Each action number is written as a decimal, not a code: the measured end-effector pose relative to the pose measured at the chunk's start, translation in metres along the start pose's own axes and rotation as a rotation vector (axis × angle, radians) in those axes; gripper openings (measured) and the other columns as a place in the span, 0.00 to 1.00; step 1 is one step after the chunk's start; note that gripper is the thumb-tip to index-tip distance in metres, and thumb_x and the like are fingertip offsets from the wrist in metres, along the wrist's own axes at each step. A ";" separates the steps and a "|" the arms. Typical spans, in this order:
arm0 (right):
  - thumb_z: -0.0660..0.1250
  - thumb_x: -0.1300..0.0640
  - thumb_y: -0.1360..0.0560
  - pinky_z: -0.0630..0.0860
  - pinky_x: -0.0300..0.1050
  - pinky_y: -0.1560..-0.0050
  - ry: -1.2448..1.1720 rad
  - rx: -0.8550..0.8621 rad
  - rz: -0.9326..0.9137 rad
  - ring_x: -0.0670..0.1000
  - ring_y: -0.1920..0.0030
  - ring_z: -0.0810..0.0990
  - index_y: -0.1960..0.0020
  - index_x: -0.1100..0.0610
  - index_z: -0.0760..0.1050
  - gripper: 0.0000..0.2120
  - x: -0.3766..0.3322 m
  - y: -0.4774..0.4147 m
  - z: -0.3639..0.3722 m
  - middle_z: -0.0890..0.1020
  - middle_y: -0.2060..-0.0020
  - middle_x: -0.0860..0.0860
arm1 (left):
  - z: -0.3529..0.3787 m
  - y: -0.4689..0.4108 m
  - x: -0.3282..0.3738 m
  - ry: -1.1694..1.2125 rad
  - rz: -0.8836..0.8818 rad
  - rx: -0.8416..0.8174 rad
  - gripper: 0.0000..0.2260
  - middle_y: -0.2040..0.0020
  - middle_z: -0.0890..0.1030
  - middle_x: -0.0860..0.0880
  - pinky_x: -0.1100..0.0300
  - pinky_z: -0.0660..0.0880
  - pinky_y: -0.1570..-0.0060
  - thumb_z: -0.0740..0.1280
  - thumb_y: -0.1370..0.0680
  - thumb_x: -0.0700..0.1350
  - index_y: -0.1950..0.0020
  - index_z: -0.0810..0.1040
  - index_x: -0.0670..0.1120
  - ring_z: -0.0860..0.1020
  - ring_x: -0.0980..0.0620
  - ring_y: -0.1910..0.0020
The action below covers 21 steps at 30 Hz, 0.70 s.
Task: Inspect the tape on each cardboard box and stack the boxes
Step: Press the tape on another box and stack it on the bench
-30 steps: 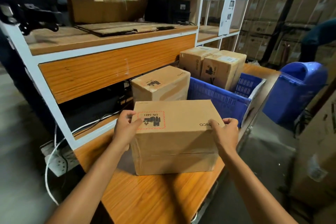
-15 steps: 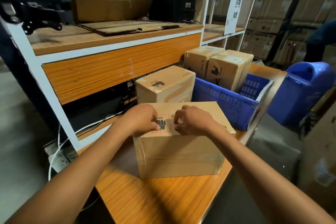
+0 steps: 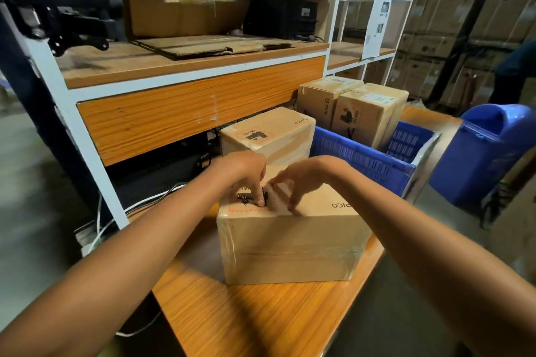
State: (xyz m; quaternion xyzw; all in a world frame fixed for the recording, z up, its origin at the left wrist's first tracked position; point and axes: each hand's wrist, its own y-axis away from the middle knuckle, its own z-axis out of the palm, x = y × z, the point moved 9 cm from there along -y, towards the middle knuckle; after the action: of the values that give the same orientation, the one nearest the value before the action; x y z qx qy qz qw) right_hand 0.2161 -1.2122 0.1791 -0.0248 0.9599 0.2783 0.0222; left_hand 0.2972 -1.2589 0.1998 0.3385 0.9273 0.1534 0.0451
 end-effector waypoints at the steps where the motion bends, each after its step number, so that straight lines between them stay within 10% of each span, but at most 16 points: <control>1: 0.74 0.53 0.25 0.69 0.56 0.28 -0.010 0.003 0.011 0.56 0.27 0.68 0.20 0.45 0.58 0.39 0.006 0.003 -0.004 0.68 0.24 0.51 | -0.004 0.000 0.005 -0.005 -0.003 0.010 0.32 0.42 0.83 0.47 0.51 0.79 0.44 0.81 0.34 0.54 0.35 0.78 0.42 0.80 0.46 0.45; 8: 0.76 0.59 0.27 0.78 0.54 0.37 -0.052 0.051 0.094 0.58 0.32 0.74 0.21 0.44 0.62 0.40 0.040 0.013 -0.002 0.72 0.28 0.51 | -0.008 -0.015 0.056 -0.012 0.073 -0.017 0.26 0.49 0.83 0.48 0.60 0.78 0.60 0.79 0.30 0.48 0.34 0.78 0.44 0.81 0.51 0.56; 16: 0.77 0.57 0.28 0.74 0.44 0.46 -0.004 0.094 0.155 0.53 0.43 0.75 0.23 0.49 0.66 0.37 0.068 0.035 -0.008 0.77 0.38 0.49 | -0.020 -0.029 0.093 0.019 0.123 -0.060 0.22 0.47 0.81 0.47 0.56 0.82 0.51 0.75 0.26 0.44 0.34 0.77 0.44 0.82 0.48 0.51; 21: 0.77 0.59 0.28 0.74 0.51 0.37 0.024 0.070 0.169 0.57 0.36 0.76 0.25 0.48 0.70 0.34 0.080 0.036 -0.001 0.77 0.34 0.51 | -0.022 -0.031 0.115 -0.112 0.163 0.017 0.16 0.59 0.78 0.50 0.61 0.75 0.64 0.74 0.26 0.45 0.40 0.79 0.46 0.78 0.53 0.61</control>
State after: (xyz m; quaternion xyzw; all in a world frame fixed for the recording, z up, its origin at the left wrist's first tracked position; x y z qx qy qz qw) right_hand 0.1337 -1.1856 0.1944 0.0537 0.9679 0.2451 -0.0120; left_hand 0.1863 -1.2130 0.2134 0.4211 0.8940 0.1296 0.0817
